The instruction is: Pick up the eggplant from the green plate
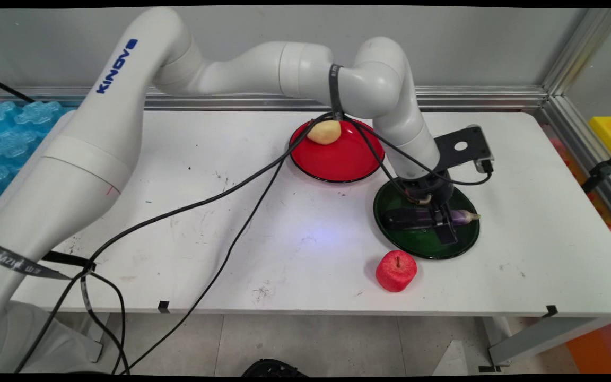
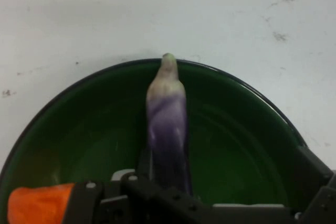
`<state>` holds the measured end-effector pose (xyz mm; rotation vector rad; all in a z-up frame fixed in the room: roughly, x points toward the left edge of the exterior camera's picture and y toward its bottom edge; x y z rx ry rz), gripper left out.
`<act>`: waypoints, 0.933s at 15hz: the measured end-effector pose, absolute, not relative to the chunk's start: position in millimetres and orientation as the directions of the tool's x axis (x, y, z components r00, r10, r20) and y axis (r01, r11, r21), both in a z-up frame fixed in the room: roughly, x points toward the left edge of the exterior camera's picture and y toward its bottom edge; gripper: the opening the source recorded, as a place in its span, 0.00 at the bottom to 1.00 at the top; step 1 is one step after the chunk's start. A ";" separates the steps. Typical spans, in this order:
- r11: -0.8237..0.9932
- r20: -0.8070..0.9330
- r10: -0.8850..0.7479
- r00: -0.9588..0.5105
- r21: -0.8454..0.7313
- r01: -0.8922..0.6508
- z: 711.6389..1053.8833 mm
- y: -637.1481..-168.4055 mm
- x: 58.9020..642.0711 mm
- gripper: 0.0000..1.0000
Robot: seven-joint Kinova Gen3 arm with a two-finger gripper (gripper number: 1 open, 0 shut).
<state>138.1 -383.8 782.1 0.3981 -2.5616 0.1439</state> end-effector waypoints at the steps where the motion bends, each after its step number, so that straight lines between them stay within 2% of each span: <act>1: 0.951 0.529 -0.251 -0.811 -0.022 -0.308 780.3 -385.2 137.3 1.00; 12: 0.953 0.532 -0.238 -0.812 -0.031 -0.300 757.1 -401.7 132.0 1.00; 13: 0.954 0.532 -0.238 -0.812 -0.031 -0.299 756.1 -402.3 131.9 0.00; 14: 0.954 0.533 -0.237 -0.813 -0.031 -0.298 754.9 -402.9 131.7 0.00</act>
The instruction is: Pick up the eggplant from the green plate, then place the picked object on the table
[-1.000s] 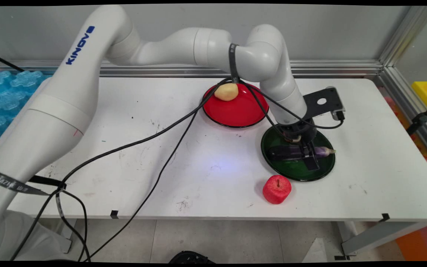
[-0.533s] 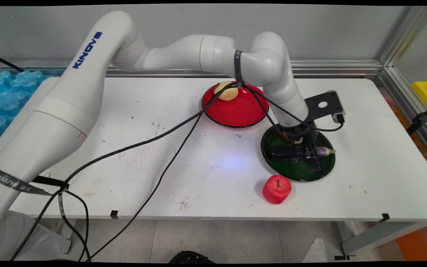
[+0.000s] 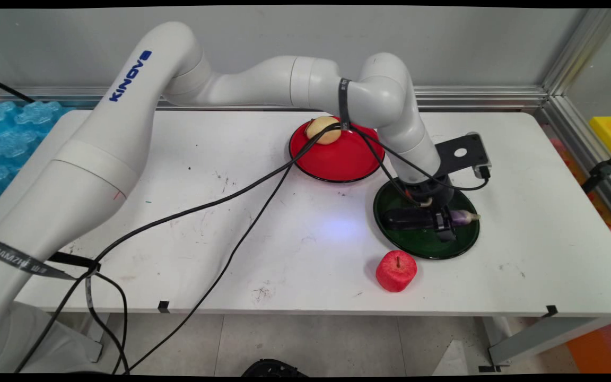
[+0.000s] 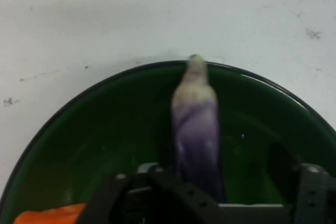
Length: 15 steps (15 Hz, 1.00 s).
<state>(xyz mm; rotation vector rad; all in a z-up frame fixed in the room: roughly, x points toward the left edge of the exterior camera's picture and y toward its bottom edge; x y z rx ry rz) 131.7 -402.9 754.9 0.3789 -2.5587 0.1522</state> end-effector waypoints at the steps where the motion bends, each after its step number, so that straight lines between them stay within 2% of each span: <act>1: 0.954 0.532 -0.236 -0.813 -0.030 -0.297 754.1 -403.4 131.7 0.00; 8: 0.957 0.536 -0.231 -0.812 -0.025 -0.289 762.0 -405.0 131.5 0.00; 15: 0.962 0.546 -0.206 -0.812 -0.038 -0.269 806.3 -403.6 136.6 0.00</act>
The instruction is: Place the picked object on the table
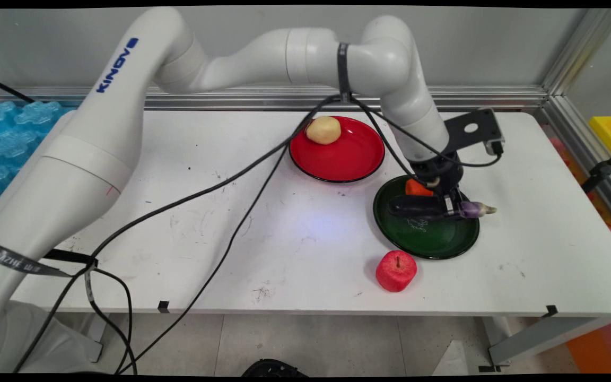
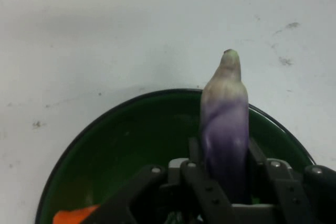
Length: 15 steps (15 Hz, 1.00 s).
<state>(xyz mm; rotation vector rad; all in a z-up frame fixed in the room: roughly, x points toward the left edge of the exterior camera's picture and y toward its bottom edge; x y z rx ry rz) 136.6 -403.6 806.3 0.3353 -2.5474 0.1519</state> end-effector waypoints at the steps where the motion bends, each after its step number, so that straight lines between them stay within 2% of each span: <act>1: 0.962 0.544 -0.206 -0.814 -0.038 -0.269 810.5 -402.5 139.2 0.00; 9: 0.954 0.475 -0.235 -0.848 -0.056 -0.295 853.5 -382.7 203.5 0.00; 15: 0.938 0.438 -0.282 -0.854 -0.060 -0.341 853.5 -358.7 261.7 0.00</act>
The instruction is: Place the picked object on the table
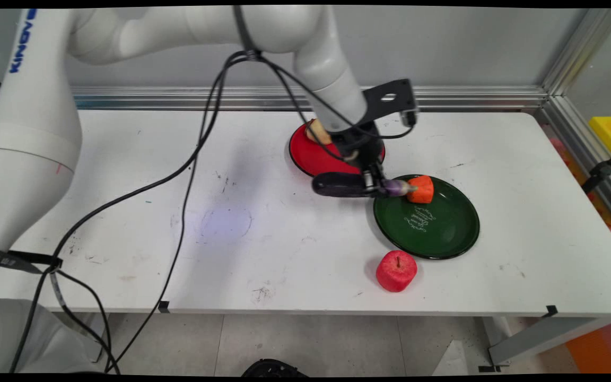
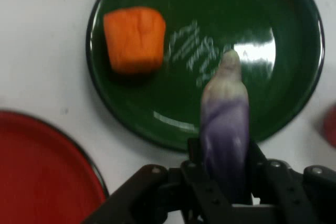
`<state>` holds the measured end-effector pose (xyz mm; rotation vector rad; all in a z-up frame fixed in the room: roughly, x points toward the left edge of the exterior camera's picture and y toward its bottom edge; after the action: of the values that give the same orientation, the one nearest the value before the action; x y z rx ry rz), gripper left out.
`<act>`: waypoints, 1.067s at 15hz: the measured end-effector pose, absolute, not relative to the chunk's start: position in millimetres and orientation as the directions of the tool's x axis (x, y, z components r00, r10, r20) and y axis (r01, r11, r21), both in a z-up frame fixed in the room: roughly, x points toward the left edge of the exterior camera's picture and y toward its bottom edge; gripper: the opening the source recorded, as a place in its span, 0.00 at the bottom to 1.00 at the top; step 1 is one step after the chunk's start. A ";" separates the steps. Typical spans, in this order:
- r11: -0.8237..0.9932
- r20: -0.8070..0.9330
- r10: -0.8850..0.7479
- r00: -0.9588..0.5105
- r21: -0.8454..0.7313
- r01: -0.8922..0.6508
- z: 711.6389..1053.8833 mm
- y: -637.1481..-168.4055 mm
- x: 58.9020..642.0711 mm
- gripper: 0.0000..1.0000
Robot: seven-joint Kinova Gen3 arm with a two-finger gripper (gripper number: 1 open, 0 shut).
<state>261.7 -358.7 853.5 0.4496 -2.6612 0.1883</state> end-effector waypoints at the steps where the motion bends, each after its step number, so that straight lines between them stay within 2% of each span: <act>1: 0.938 0.434 -0.284 -0.855 -0.061 -0.342 851.3 -354.0 270.0 0.00; 9: 0.949 0.409 -0.254 -0.877 -0.070 -0.307 823.4 -319.6 320.8 0.00; 16: 0.956 0.408 -0.235 -0.882 -0.065 -0.285 800.8 -307.1 333.4 0.00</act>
<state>333.4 -307.1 800.8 0.3745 -2.7034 0.1715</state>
